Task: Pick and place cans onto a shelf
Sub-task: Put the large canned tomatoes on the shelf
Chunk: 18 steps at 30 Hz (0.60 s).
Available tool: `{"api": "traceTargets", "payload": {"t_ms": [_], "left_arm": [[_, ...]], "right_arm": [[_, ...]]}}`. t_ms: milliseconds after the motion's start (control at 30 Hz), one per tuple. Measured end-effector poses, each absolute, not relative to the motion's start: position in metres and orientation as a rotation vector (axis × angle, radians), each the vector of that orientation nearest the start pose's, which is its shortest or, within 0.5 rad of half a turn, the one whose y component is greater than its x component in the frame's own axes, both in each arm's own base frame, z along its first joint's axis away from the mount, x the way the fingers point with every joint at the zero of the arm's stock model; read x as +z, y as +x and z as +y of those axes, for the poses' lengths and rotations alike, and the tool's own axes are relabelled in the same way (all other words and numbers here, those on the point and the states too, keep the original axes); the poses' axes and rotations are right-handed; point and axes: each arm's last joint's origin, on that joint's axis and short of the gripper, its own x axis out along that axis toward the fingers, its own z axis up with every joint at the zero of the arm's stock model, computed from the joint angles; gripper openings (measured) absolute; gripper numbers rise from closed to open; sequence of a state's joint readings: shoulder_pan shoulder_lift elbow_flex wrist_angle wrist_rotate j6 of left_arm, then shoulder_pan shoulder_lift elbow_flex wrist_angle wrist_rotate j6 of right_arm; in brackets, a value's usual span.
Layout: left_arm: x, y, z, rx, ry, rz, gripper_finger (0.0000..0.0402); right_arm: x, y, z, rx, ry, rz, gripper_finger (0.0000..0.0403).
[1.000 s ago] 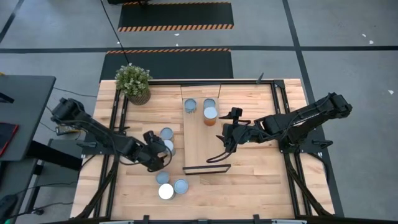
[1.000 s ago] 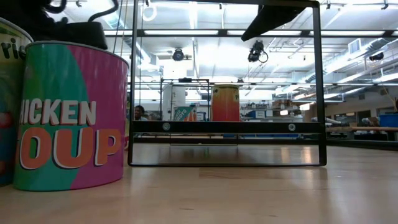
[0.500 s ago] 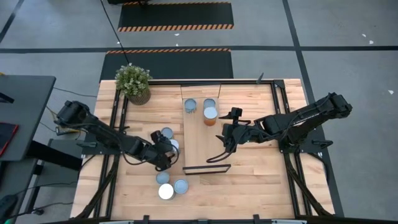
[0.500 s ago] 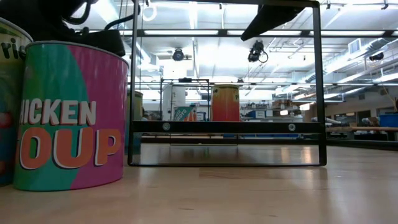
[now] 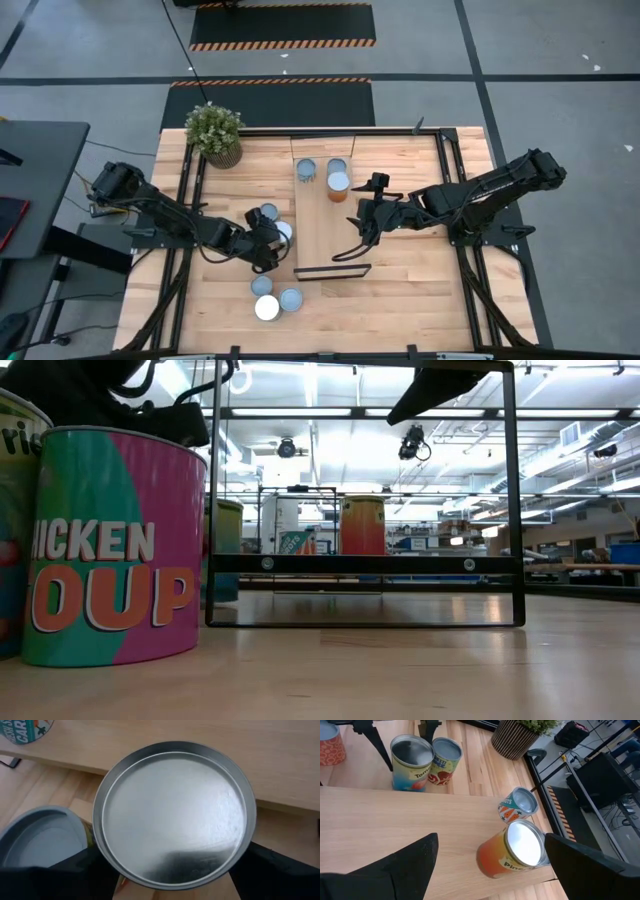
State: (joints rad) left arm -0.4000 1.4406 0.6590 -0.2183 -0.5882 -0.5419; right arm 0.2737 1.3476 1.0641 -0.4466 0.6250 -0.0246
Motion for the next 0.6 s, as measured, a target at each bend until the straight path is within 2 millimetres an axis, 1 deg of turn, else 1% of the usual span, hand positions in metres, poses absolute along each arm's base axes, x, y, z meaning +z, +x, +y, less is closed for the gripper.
{"api": "traceTargets", "payload": {"t_ms": [100,167,467,600], "left_arm": [[0.159,0.238,-0.083,0.391,-0.022,0.794,0.0312],[0.163,0.236,-0.083,0.377,-0.013,0.793,0.0312],[0.203,0.229,-0.079,0.333,-0.001,0.702,0.0312],[0.218,0.233,-0.078,0.314,0.027,0.654,0.0312]], "right_arm": [[0.289,0.276,0.060,-0.328,-0.342,0.666,0.0373],[0.289,0.276,0.060,-0.327,-0.343,0.666,0.0373],[0.289,0.276,0.060,-0.327,-0.343,0.662,0.0373],[0.290,0.277,0.059,-0.327,-0.338,0.652,0.0373]]}}
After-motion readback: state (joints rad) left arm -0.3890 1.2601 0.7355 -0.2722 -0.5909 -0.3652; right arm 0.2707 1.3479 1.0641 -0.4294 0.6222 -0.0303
